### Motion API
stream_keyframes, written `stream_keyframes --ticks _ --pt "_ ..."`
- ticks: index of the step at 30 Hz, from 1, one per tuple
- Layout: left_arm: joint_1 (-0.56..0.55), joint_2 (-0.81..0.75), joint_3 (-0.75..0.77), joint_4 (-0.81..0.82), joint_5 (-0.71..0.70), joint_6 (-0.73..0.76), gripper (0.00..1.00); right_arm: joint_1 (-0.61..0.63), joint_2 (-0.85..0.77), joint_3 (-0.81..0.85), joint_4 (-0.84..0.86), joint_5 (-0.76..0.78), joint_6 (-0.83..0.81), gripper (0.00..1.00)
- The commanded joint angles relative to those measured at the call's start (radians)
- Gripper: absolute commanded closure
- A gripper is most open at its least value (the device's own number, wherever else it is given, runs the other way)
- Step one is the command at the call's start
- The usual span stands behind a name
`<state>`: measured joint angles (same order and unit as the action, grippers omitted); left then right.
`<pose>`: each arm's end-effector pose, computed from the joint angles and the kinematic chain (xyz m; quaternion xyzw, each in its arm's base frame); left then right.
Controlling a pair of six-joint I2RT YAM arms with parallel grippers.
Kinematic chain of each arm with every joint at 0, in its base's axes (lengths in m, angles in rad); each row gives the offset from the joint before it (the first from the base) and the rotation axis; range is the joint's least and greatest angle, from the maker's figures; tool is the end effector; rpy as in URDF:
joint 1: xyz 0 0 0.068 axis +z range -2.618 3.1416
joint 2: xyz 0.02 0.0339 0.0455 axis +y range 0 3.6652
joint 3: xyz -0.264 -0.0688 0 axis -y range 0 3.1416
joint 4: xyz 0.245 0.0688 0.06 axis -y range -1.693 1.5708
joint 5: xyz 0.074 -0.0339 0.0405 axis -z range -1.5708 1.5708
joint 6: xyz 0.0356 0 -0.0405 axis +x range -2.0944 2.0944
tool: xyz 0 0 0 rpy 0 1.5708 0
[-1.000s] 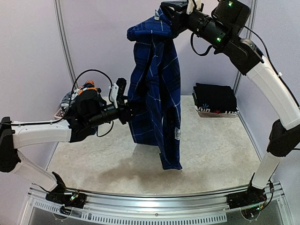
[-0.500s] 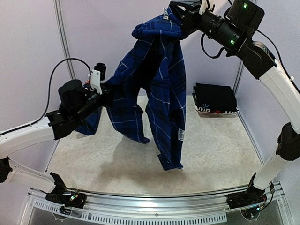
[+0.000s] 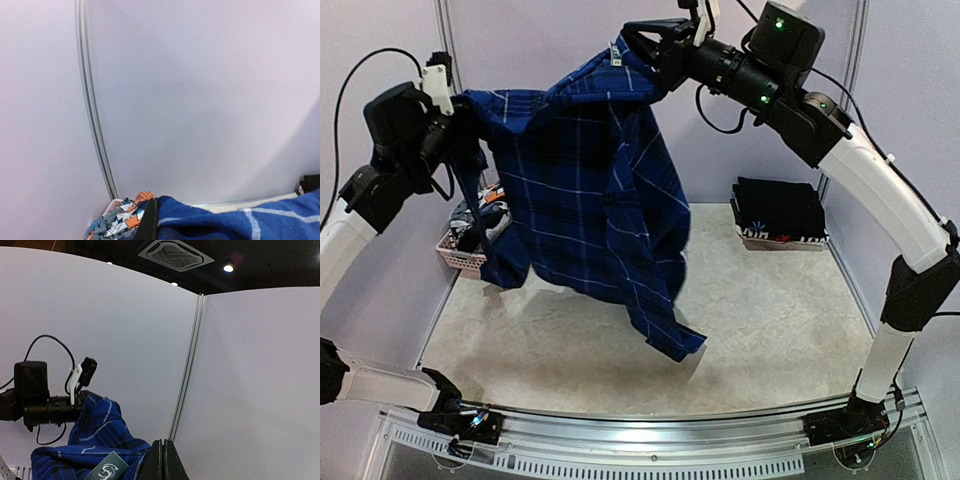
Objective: Fold and stack the mixed laundry pile
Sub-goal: Place the crumpled shirt at the center of the board.
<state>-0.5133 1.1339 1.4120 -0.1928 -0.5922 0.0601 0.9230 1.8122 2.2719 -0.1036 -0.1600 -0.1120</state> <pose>0.2106 -0.0959 0.4865 -0.0232 0.6813 0.0340 0.7309 0.2238 0.3051 0.5704 -0.3385 0.4619 0.3648 0.7342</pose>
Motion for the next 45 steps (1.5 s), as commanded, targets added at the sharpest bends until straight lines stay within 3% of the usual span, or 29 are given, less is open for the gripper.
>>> stream_keyframes --ticks 1,5,7,11,15,20,24,33,39,42,45 --pt "0.044 0.061 0.192 -0.098 0.036 0.040 1.00 0.011 0.025 0.044 0.021 0.012 0.103 1.00" --pt "0.044 0.192 0.387 -0.162 0.181 0.037 1.00 0.010 -0.058 -0.070 -0.060 0.315 0.247 1.00" --pt "0.044 0.293 0.473 -0.184 0.262 0.028 1.00 0.010 -0.146 -0.270 -0.040 0.505 0.318 1.00" --pt "0.034 0.575 0.667 -0.272 0.488 -0.010 1.00 -0.006 -0.415 -0.735 -0.002 0.718 0.444 1.00" --pt "-0.016 0.892 0.833 -0.361 0.722 0.014 1.00 -0.029 -0.634 -1.111 -0.003 0.794 0.666 1.00" --pt "-0.104 1.197 0.976 -0.463 0.806 0.065 1.00 -0.035 -0.767 -1.299 -0.205 0.819 0.846 1.00" --pt "-0.131 1.297 0.984 -0.461 0.825 0.075 1.00 -0.037 -0.839 -1.440 -0.292 0.842 0.945 1.00" --pt "-0.144 1.343 0.923 -0.459 0.897 0.088 1.00 -0.039 -0.955 -1.622 -0.343 0.924 1.034 0.98" --pt "-0.177 1.390 0.922 -0.435 0.895 0.065 1.00 -0.039 -0.969 -1.675 -0.389 0.965 1.082 0.74" --pt "-0.196 1.413 0.925 -0.403 0.893 0.034 1.00 -0.039 -0.996 -1.694 -0.428 1.001 1.109 0.38" --pt "-0.215 1.441 0.935 -0.371 0.885 -0.006 1.00 -0.039 -1.037 -1.693 -0.484 1.050 1.121 0.19"
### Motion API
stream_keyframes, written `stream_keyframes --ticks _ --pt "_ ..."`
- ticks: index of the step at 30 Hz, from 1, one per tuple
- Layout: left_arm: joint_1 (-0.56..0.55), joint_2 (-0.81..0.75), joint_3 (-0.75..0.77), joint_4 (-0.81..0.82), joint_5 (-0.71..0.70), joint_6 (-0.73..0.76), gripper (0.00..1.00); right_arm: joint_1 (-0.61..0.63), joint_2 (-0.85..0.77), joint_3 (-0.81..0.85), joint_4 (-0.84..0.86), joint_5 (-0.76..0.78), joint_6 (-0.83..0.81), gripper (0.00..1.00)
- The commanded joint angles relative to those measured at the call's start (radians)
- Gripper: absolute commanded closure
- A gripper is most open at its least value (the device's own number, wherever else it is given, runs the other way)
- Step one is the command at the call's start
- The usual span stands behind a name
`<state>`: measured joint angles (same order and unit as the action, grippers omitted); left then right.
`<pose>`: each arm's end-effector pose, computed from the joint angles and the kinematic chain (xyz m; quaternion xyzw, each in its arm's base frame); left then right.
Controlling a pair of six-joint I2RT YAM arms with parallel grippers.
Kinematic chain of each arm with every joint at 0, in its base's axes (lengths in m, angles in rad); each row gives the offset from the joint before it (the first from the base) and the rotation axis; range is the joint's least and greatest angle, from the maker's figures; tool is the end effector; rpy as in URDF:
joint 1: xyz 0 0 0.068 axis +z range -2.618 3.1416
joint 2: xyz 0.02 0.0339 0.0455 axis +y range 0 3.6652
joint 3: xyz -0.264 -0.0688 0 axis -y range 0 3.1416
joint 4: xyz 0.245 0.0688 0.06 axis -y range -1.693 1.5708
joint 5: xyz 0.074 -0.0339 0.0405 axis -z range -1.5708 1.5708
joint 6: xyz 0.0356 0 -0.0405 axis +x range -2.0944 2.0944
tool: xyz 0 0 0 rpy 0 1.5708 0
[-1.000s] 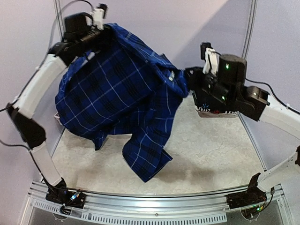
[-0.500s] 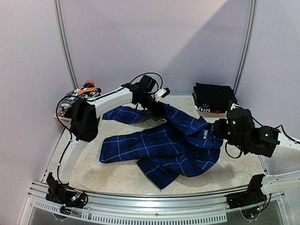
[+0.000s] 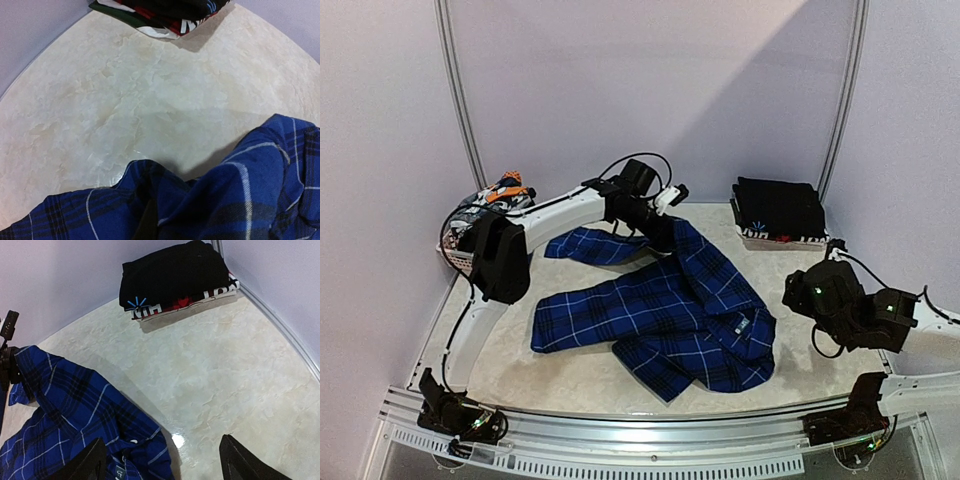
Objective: Fold and stack the mixed laundry pile
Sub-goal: Place the crumpled shirt at the center of the board.
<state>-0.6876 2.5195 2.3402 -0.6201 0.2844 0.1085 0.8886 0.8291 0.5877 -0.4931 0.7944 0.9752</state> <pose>0.4277 -0.3642 0.2051 0.4047 0.8248 -0.2322 0.3194 0.1252 0.1139 0.2415 0.1934 0.8351 0.0898 0.5071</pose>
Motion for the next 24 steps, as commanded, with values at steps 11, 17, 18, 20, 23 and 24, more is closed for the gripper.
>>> stream_keyframes --ticks 11,17,18,20,23,24 --pt "-0.057 0.104 0.081 0.028 -0.106 -0.240 0.52 -0.005 0.003 0.030 0.353 -0.371 -0.519 0.09" --pt "-0.053 -0.064 -0.098 0.029 -0.201 -0.231 0.20 0.001 0.362 0.241 0.326 -0.523 -0.581 0.20" --pt "-0.052 -0.100 -0.153 0.033 -0.221 -0.230 0.17 0.003 0.422 0.266 0.326 -0.545 -0.588 0.21" --pt "-0.045 -0.165 -0.233 0.038 -0.260 -0.235 0.10 0.009 0.494 0.313 0.312 -0.580 -0.605 0.22" --pt "-0.025 -0.250 -0.348 0.045 -0.281 -0.273 0.03 0.013 0.604 0.376 0.273 -0.610 -0.618 0.24" --pt "-0.017 -0.274 -0.386 0.047 -0.281 -0.286 0.02 0.013 0.629 0.391 0.263 -0.618 -0.620 0.24"
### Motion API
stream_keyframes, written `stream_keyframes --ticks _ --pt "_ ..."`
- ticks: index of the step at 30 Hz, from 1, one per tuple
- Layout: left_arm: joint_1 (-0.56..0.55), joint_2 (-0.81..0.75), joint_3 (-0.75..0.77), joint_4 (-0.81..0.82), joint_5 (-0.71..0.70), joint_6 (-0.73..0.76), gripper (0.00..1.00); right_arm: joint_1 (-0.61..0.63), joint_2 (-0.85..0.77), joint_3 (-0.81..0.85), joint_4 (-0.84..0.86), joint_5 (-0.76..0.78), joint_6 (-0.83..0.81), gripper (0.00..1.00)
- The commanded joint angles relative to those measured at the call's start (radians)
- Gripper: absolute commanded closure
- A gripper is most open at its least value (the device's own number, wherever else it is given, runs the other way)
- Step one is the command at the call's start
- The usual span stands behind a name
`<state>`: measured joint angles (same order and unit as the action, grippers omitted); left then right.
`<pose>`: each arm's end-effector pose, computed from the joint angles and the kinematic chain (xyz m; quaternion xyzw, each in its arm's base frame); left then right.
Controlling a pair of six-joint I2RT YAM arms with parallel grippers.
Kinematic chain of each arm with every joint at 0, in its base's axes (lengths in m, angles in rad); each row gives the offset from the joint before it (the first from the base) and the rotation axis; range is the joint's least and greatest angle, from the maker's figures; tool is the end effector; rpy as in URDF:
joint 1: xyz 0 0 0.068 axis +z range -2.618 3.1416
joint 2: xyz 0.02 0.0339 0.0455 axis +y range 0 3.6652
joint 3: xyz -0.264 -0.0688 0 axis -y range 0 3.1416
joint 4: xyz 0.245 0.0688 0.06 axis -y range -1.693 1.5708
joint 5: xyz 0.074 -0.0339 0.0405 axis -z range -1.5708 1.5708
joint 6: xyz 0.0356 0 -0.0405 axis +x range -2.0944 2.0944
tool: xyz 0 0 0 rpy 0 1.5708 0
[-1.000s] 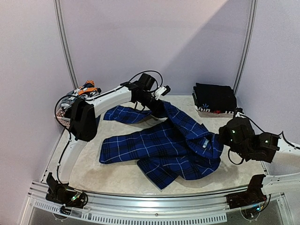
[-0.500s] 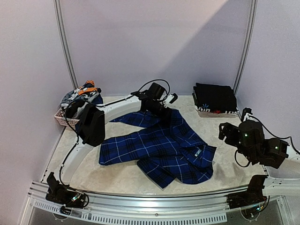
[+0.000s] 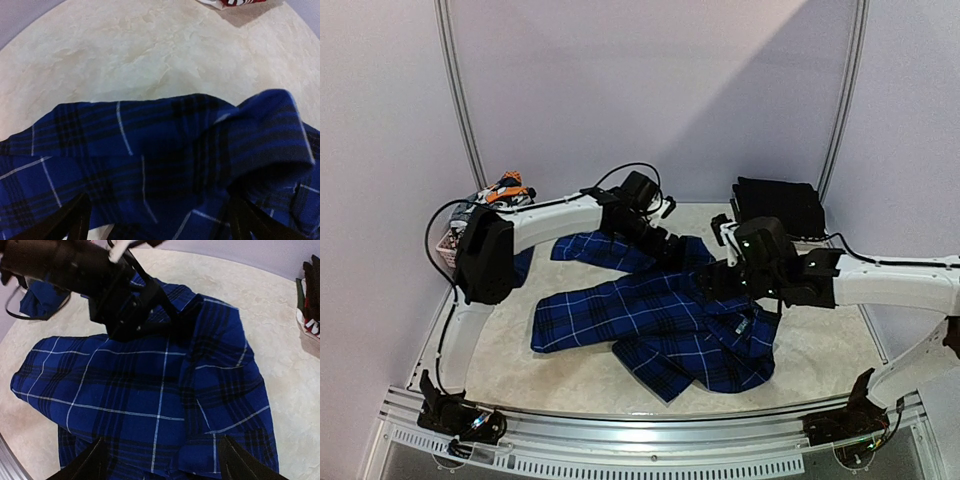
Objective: Fold and stack the mixed laundry pile
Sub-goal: Place the crumpled shirt at the center of the board, then adjust the crumpled shirt at the center of the board.
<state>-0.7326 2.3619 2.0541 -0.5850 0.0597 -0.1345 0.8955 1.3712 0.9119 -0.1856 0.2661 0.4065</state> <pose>0.3912 -0.3548 0.1968 0.2872 0.8979 -0.1652 0.2898 0.1951 0.2287 0.2523 -0.1572 0.8748 0.1738 0.4240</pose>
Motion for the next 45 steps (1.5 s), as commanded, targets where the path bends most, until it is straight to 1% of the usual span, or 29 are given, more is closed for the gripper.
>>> stream_keyframes --ticks 1,4,9,10,13,16,22,28,33,36,40,44,45 --pt "0.034 -0.142 -0.136 0.013 -0.056 -0.056 0.01 0.006 0.122 0.083 -0.058 -0.096 -0.053 0.24" --pt "0.047 -0.226 -0.264 0.026 -0.099 -0.087 0.00 0.006 0.200 0.138 -0.108 -0.101 -0.058 0.24" --pt "0.050 -0.369 -0.485 0.053 -0.180 -0.125 0.01 0.006 0.306 0.190 -0.173 -0.065 -0.052 0.26" --pt "0.051 -0.402 -0.546 0.060 -0.199 -0.133 0.01 0.006 0.315 0.194 -0.181 -0.055 -0.047 0.27" --pt "0.059 -0.487 -0.652 0.050 -0.275 -0.160 0.01 0.006 0.342 0.202 -0.210 -0.004 -0.037 0.30" --pt "0.079 -0.545 -0.743 0.044 -0.330 -0.201 0.01 0.006 0.356 0.200 -0.239 0.016 -0.026 0.31" --pt "0.140 -0.640 -0.920 0.099 -0.342 -0.276 0.01 0.006 0.378 0.194 -0.290 -0.003 -0.012 0.31" --pt "0.175 -0.691 -1.032 0.137 -0.329 -0.351 0.06 0.007 0.366 0.186 -0.329 -0.012 -0.003 0.31" --pt "0.202 -0.741 -1.104 0.159 -0.320 -0.390 0.07 0.008 0.360 0.168 -0.332 -0.035 0.004 0.35" --pt "0.221 -0.752 -1.143 0.192 -0.298 -0.399 0.08 0.008 0.367 0.160 -0.342 -0.017 0.011 0.42" --pt "0.243 -0.756 -1.202 0.266 -0.270 -0.420 0.14 0.007 0.372 0.151 -0.355 0.006 0.020 0.54" --pt "0.257 -0.739 -1.237 0.338 -0.247 -0.424 0.21 0.008 0.368 0.145 -0.367 0.035 0.030 0.71" --pt "0.260 -0.727 -1.239 0.356 -0.240 -0.425 0.26 0.007 0.368 0.143 -0.370 0.038 0.030 0.75"
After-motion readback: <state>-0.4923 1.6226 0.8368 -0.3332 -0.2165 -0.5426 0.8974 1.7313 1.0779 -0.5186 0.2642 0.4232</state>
